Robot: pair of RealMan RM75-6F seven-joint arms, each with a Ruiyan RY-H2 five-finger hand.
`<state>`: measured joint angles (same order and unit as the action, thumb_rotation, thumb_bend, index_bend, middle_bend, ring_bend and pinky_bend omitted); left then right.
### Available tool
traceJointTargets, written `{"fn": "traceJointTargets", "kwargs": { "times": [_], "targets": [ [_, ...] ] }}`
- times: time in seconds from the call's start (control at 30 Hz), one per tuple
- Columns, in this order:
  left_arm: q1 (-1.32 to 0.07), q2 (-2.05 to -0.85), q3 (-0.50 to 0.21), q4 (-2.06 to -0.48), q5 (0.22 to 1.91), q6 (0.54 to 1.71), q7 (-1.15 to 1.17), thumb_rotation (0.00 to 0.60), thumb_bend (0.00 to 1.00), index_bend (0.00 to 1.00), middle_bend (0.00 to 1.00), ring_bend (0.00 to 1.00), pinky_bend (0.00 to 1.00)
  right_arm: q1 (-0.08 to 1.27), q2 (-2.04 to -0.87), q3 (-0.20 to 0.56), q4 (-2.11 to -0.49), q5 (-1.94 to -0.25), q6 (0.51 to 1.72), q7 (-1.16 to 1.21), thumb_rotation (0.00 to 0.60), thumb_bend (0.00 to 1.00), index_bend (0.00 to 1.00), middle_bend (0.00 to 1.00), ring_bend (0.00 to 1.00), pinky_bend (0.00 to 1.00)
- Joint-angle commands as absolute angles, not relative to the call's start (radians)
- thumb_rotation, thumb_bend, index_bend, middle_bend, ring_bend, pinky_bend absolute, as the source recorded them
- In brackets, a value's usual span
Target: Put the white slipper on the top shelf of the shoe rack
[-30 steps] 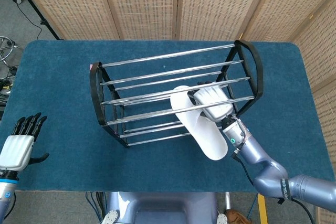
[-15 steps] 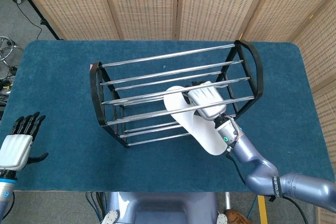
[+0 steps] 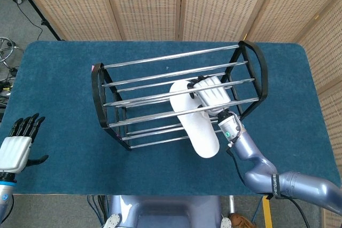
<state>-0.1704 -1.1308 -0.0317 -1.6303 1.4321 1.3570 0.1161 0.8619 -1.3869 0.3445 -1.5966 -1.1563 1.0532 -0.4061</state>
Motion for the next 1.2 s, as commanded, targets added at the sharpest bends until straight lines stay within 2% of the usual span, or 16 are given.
{"fn": "traceJointTargets", "kwargs": {
  "times": [0.03,1.2],
  "targets": [
    [-0.17,-1.13,-0.032,-1.63,1.431,1.357,0.114,0.6,0.0,0.0,0.0,0.0,0.0,0.869,-1.393,0.35,-1.585,-1.135,1.049,-0.41,0.6,0.36,0.63,0.55,0.49,0.61],
    [-0.176,-1.123,-0.041,-1.619,1.41,1.339,0.078,0.6,0.0,0.0,0.0,0.0,0.0,0.964,-1.472,0.408,-1.491,-0.957,1.06,-0.455,0.6,0.36,0.63,0.55,0.49,0.61]
  ]
}}
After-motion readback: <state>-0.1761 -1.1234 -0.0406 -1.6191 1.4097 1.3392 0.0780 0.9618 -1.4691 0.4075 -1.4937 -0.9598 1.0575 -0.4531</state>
